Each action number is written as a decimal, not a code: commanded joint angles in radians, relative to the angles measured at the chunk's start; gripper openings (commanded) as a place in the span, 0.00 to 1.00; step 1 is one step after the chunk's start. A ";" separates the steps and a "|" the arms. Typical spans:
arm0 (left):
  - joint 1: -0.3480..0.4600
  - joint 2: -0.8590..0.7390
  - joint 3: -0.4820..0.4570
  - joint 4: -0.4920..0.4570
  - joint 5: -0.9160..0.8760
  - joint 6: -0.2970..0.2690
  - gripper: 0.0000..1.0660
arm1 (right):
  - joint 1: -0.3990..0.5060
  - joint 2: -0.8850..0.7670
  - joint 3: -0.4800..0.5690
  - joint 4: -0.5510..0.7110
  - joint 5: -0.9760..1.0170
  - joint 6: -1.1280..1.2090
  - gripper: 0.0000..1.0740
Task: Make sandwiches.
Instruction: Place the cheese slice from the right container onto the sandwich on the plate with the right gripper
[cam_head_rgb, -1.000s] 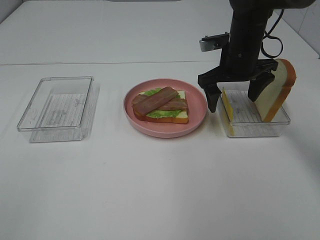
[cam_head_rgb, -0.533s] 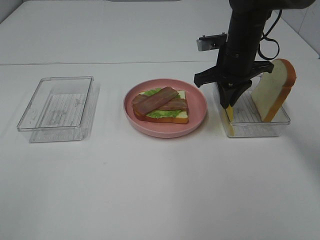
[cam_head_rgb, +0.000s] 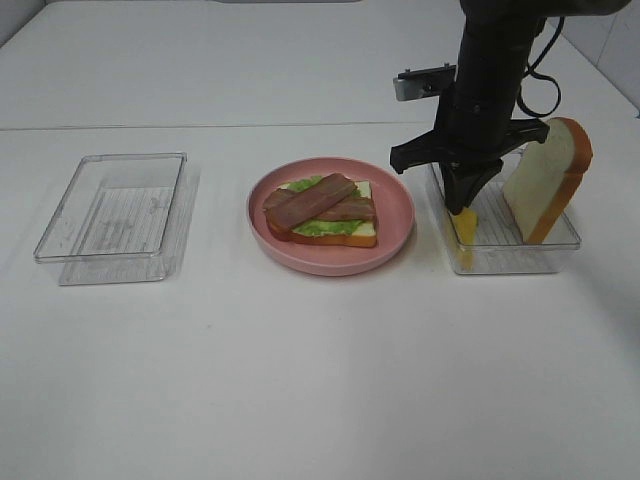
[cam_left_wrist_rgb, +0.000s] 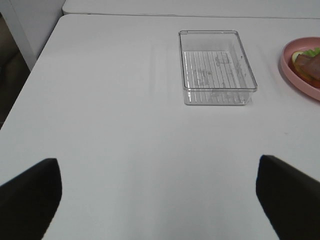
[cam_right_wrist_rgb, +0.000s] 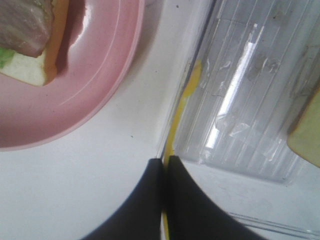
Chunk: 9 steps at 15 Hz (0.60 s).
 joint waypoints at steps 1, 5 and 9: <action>0.001 -0.016 0.001 -0.008 -0.004 0.003 0.94 | -0.002 -0.048 0.001 -0.021 0.012 -0.007 0.00; 0.001 -0.016 0.001 -0.008 -0.004 0.003 0.94 | 0.000 -0.142 0.001 0.010 0.005 -0.010 0.00; 0.001 -0.016 0.001 -0.008 -0.004 0.003 0.94 | 0.001 -0.168 -0.015 0.167 -0.008 -0.065 0.00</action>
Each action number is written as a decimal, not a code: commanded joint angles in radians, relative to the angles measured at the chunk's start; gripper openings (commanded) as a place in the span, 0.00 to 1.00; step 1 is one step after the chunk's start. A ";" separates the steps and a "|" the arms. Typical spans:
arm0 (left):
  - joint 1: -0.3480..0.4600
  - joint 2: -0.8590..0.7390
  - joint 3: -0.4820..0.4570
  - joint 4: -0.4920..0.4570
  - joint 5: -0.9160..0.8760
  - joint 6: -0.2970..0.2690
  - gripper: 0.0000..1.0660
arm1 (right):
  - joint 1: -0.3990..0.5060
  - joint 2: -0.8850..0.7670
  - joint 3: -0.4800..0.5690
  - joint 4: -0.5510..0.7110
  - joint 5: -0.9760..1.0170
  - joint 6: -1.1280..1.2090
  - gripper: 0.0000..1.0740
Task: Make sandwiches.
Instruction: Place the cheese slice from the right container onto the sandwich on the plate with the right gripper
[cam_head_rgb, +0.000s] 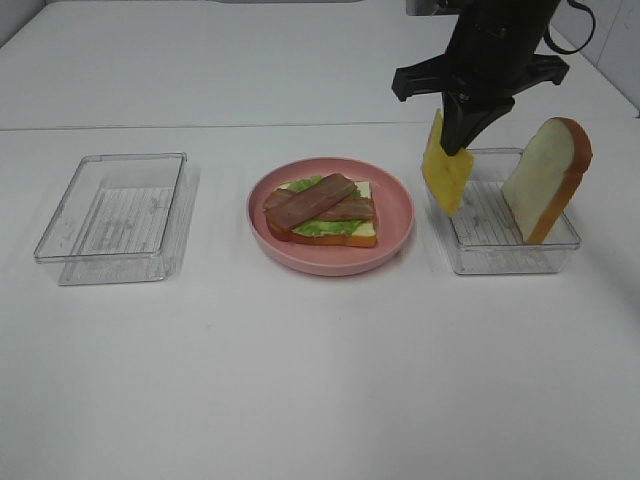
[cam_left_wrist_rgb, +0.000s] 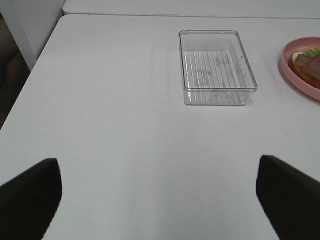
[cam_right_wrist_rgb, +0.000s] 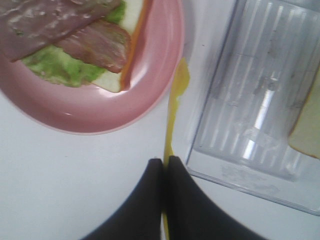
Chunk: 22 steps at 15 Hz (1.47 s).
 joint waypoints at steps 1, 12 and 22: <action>0.001 -0.016 0.001 -0.008 -0.004 0.003 0.94 | 0.001 -0.009 -0.016 0.096 -0.014 -0.038 0.00; 0.001 -0.016 0.001 -0.008 -0.004 0.003 0.94 | 0.178 0.082 -0.022 0.303 -0.275 -0.077 0.00; 0.001 -0.016 0.001 -0.008 -0.004 0.004 0.94 | 0.176 0.207 -0.022 0.129 -0.342 -0.105 0.00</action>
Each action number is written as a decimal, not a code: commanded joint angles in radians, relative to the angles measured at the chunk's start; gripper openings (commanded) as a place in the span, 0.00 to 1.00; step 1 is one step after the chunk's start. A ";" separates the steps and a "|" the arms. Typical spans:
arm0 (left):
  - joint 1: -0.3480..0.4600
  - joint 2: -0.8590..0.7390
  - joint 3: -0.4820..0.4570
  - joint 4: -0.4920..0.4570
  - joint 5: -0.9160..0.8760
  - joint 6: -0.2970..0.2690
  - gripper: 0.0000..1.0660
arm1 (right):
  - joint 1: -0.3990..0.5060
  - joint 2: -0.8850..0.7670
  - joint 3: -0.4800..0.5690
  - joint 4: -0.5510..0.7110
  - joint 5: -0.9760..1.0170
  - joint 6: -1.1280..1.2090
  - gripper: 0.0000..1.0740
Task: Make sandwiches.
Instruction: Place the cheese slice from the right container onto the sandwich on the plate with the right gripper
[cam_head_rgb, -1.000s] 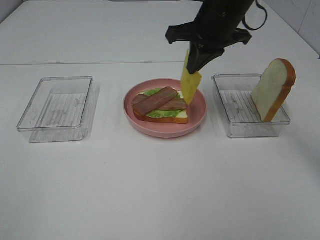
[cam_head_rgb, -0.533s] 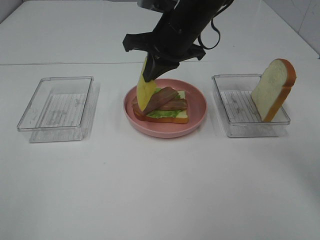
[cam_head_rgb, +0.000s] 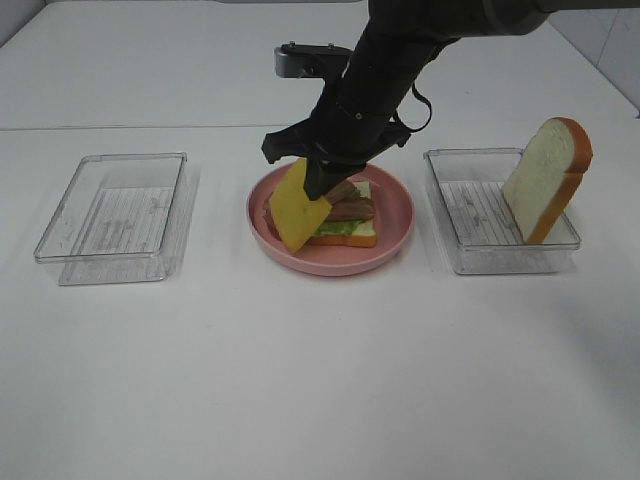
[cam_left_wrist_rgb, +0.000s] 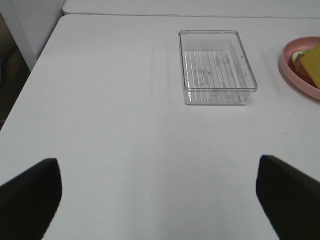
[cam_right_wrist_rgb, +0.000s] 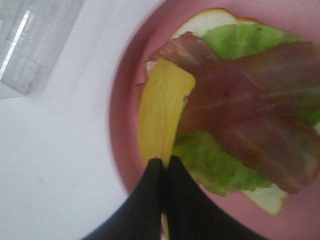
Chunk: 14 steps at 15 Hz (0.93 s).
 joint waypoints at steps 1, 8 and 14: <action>0.001 -0.016 0.001 -0.008 -0.004 0.002 0.94 | -0.003 0.003 -0.003 -0.103 -0.022 0.038 0.00; 0.001 -0.016 0.001 -0.008 -0.004 0.004 0.94 | -0.003 0.003 -0.003 -0.209 -0.065 0.061 0.27; 0.001 -0.016 0.001 -0.008 -0.004 0.004 0.94 | -0.003 -0.004 -0.011 -0.232 -0.035 0.034 0.90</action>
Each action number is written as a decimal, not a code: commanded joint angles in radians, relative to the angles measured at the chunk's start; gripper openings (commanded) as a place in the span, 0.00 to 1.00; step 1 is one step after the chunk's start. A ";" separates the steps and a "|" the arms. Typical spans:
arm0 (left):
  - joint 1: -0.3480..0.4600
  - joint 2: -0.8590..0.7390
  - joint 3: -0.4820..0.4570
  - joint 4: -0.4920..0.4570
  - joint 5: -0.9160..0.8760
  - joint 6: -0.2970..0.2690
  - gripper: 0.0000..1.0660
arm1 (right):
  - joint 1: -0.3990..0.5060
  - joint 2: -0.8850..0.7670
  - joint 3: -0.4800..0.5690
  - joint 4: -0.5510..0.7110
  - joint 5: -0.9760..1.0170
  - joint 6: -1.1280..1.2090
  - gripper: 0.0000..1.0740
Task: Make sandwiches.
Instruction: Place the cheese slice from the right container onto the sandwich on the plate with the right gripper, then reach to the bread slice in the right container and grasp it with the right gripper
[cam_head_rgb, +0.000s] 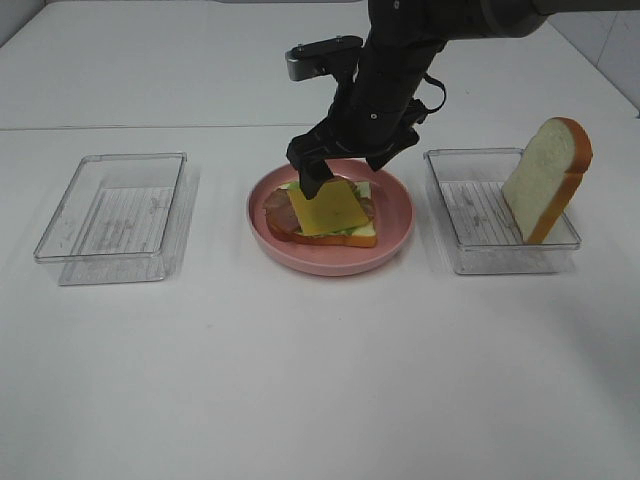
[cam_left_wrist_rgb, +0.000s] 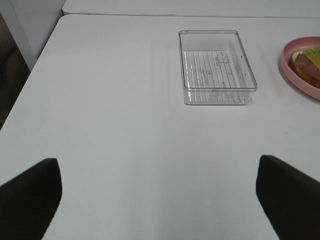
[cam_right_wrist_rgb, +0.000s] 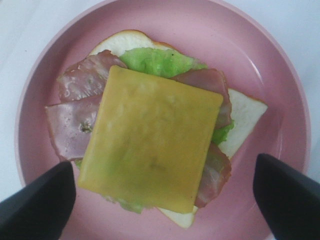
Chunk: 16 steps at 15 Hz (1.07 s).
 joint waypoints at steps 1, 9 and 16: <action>0.001 -0.016 0.001 -0.008 -0.004 0.003 0.94 | -0.003 -0.023 -0.011 -0.030 0.033 -0.008 0.90; 0.001 -0.016 0.001 -0.008 -0.004 0.004 0.94 | -0.066 -0.180 -0.150 -0.236 0.268 0.072 0.90; 0.001 -0.016 0.001 -0.008 -0.004 0.004 0.94 | -0.251 -0.292 -0.155 -0.232 0.360 0.076 0.90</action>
